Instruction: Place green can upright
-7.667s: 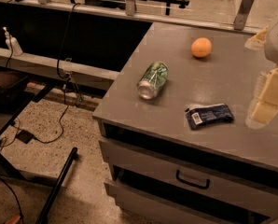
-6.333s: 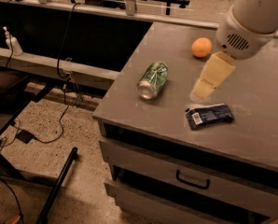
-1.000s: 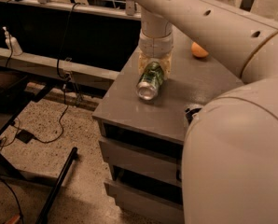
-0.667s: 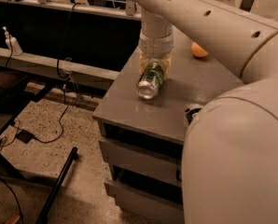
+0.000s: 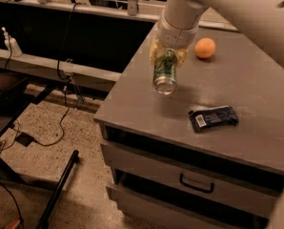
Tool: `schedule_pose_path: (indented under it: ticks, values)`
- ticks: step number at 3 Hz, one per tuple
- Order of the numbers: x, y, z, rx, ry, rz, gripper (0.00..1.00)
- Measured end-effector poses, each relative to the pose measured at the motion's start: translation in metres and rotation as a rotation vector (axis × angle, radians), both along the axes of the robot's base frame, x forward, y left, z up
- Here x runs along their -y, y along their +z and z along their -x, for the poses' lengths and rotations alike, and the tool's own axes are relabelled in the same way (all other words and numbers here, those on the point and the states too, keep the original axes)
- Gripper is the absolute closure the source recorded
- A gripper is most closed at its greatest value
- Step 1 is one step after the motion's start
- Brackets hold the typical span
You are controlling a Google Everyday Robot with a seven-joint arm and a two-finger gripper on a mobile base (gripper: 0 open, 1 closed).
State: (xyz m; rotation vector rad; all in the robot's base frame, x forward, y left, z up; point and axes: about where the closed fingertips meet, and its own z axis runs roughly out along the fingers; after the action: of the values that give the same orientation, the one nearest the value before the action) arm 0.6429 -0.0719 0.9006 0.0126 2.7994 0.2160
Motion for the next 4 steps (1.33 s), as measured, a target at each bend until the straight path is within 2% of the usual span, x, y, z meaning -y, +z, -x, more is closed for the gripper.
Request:
schedule_pose_path:
  ticks: [1,2,3,4]
  values:
    - [0.005,0.029,0.012,0.110,0.122,-0.091,1.00]
    - [0.005,0.033,0.017,0.141,0.196,-0.091,1.00]
    - [0.002,0.039,0.020,0.231,0.245,-0.113,1.00]
    - [-0.002,0.046,0.030,0.359,0.315,-0.221,1.00]
